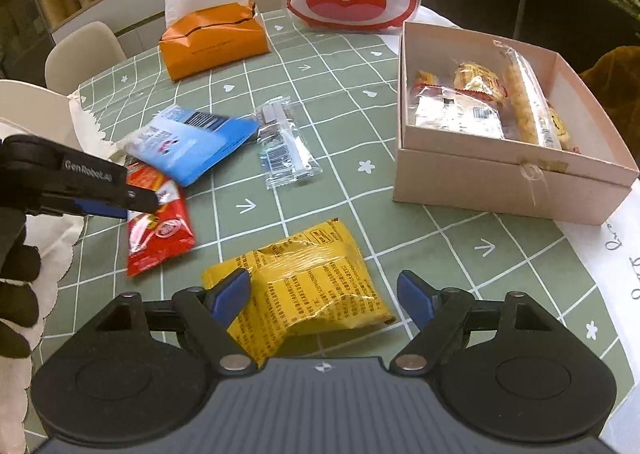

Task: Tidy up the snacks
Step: 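Grasp the red packet with the left tool while the right grasps the yellow packet, then carry the red packet with the left tool and yellow packet with the right into the box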

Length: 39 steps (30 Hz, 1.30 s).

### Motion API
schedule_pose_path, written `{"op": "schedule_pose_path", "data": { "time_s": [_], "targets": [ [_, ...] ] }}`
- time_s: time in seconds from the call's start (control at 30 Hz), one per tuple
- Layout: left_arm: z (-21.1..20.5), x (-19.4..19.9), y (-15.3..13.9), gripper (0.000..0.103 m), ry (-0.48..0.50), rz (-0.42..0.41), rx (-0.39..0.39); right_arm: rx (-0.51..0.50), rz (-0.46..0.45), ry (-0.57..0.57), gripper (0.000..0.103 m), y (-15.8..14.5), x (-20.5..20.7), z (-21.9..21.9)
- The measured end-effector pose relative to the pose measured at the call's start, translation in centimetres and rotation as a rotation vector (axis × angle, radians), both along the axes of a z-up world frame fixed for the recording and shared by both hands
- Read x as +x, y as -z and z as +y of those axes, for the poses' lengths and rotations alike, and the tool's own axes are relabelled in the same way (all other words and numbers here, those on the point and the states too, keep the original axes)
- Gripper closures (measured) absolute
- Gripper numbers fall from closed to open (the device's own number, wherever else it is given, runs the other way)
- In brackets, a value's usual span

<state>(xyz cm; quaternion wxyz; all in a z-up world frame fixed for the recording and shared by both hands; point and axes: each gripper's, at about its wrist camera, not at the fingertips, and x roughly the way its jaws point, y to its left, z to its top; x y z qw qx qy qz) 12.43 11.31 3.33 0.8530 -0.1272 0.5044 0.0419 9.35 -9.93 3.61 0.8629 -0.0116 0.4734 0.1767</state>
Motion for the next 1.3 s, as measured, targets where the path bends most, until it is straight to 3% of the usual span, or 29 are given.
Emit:
{"op": "schedule_pose_path", "data": {
  "time_s": [0.2, 0.4, 0.53, 0.6, 0.73, 0.8, 0.9, 0.97, 1.17, 1.27, 1.3],
  "targets": [
    [-2.2, 0.1, 0.1, 0.053, 0.115, -0.025, 0.061, 0.079, 0.04, 0.027, 0.015, 1.1, 0.4, -0.8],
    [-3.3, 3.1, 0.3, 0.034, 0.035, -0.01, 0.059, 0.048, 0.009, 0.048, 0.006, 1.5, -0.1, 0.5],
    [-4.8, 4.7, 0.8, 0.02, 0.06, -0.007, 0.134, 0.039, -0.003, 0.105, 0.001, 1.8, -0.4, 1.1],
    [-5.2, 4.2, 1.0, 0.022, 0.104, -0.018, 0.171, 0.023, 0.003, 0.109, 0.0, 1.9, -0.6, 1.4],
    [-4.5, 1.1, 0.9, 0.045, 0.165, -0.068, 0.188, 0.004, 0.031, 0.034, 0.0, 1.8, -1.0, 1.3],
    [-4.0, -0.6, 0.8, 0.048, 0.178, -0.072, 0.177, 0.041, 0.043, 0.013, 0.0, 1.7, -0.9, 0.6],
    [-3.5, -2.7, 0.7, 0.048, 0.193, -0.075, 0.179, 0.158, 0.078, 0.093, 0.001, 1.4, -0.4, -1.1],
    [-3.4, -3.6, 0.7, 0.048, 0.2, -0.077, 0.183, 0.179, 0.107, 0.152, 0.001, 1.3, 0.3, -1.1],
    [-3.5, -5.3, 0.5, 0.049, 0.205, -0.07, 0.18, -0.048, 0.071, 0.118, 0.004, 1.7, 1.1, 3.8],
    [-3.3, -6.0, 0.4, 0.049, 0.195, -0.065, 0.157, -0.067, 0.049, 0.062, 0.02, 1.4, 0.7, 4.3],
    [-3.4, -6.2, 0.3, 0.049, 0.192, -0.064, 0.151, -0.06, 0.051, 0.043, 0.031, 1.1, 0.6, 4.1]
  ]
}}
